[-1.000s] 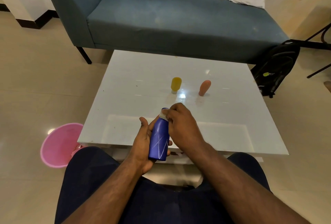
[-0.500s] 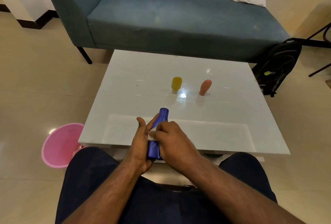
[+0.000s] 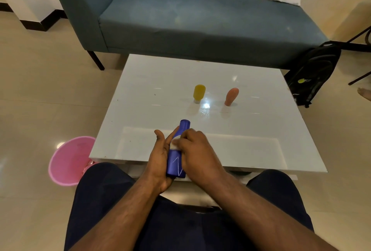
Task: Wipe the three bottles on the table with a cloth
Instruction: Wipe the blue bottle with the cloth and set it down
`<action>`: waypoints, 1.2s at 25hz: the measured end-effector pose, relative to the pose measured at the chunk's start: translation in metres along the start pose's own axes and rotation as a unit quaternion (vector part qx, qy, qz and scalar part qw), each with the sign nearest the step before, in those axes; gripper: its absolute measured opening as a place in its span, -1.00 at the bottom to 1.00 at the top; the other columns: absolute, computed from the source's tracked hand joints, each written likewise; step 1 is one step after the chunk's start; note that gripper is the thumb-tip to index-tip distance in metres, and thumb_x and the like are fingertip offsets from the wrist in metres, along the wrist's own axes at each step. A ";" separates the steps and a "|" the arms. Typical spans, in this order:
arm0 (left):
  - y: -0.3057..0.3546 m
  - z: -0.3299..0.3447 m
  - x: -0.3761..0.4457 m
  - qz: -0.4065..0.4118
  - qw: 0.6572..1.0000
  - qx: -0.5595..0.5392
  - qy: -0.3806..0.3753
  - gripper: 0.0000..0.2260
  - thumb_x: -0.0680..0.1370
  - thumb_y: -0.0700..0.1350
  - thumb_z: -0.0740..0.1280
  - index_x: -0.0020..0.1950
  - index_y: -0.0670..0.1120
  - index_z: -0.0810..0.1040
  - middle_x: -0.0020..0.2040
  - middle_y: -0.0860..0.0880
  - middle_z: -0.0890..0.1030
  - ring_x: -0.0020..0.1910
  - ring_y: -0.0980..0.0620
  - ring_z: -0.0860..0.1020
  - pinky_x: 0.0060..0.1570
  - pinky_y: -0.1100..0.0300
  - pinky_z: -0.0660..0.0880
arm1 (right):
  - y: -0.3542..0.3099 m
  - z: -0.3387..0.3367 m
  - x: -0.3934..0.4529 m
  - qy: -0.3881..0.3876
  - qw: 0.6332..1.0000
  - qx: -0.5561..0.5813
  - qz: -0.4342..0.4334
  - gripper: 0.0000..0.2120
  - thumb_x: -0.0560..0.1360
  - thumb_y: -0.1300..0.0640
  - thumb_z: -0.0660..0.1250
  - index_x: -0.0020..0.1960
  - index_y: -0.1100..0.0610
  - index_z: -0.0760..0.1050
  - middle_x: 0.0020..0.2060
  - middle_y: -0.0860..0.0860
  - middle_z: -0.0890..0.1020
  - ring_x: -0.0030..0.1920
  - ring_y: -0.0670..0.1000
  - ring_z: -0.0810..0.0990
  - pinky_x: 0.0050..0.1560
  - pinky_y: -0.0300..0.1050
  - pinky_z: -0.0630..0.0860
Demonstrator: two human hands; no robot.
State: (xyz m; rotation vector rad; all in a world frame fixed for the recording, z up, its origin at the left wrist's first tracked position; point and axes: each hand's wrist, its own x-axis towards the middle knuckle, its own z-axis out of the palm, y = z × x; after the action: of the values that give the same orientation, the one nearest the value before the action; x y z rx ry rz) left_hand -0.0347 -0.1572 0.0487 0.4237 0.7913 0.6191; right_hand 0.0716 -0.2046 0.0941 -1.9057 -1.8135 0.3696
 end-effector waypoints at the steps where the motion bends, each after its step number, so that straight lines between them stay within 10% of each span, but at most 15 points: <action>1: 0.001 0.000 -0.001 -0.002 1.000 -0.002 0.000 -0.37 0.59 0.39 -0.03 0.43 0.07 0.51 0.30 -0.16 0.64 0.21 -0.19 0.64 0.15 -0.15 0.57 | -0.006 0.002 -0.007 -0.019 0.999 -0.007 -0.041 -0.76 0.50 0.19 0.33 0.16 0.06 0.55 0.02 -0.01 0.53 0.04 0.00 0.44 0.08 -0.14 0.46; 15: -0.002 0.000 0.002 0.007 1.000 -0.016 0.006 -0.40 0.61 0.34 0.05 0.42 0.00 0.53 0.22 -0.20 0.67 0.08 -0.16 0.65 0.09 -0.09 0.57 | 0.010 -0.003 -0.004 0.040 0.998 0.033 0.041 -0.82 0.52 0.16 0.28 0.10 0.09 0.56 -0.06 -0.13 0.50 -0.03 -0.13 0.48 -0.05 -0.34 0.40; 18: 0.001 -0.004 0.003 -0.009 0.999 -0.030 0.012 -0.41 0.58 0.33 0.16 0.41 -0.03 0.54 0.25 -0.23 0.64 0.16 -0.19 0.64 0.10 -0.08 0.61 | -0.003 0.001 -0.018 -0.008 0.998 0.008 -0.060 -0.74 0.47 0.25 0.34 0.15 0.11 0.58 -0.02 0.01 0.56 -0.02 -0.01 0.47 0.00 -0.24 0.41; 30: 0.006 -0.003 0.005 -0.040 0.997 -0.064 0.030 -0.46 0.60 0.23 0.25 0.35 -0.16 0.57 0.17 -0.17 0.67 -0.02 -0.11 0.66 0.10 -0.02 0.57 | 0.006 -0.002 -0.014 0.048 0.988 0.120 0.084 -0.83 0.56 0.18 0.27 0.09 0.09 0.59 -0.08 -0.09 0.51 -0.06 -0.14 0.50 0.02 -0.32 0.43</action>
State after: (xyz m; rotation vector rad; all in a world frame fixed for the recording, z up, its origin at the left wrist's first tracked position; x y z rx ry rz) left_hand -0.0364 -0.1493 0.0471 0.2556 0.8161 0.6072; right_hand 0.0767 -0.2187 0.0912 -1.8753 -1.4786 0.5195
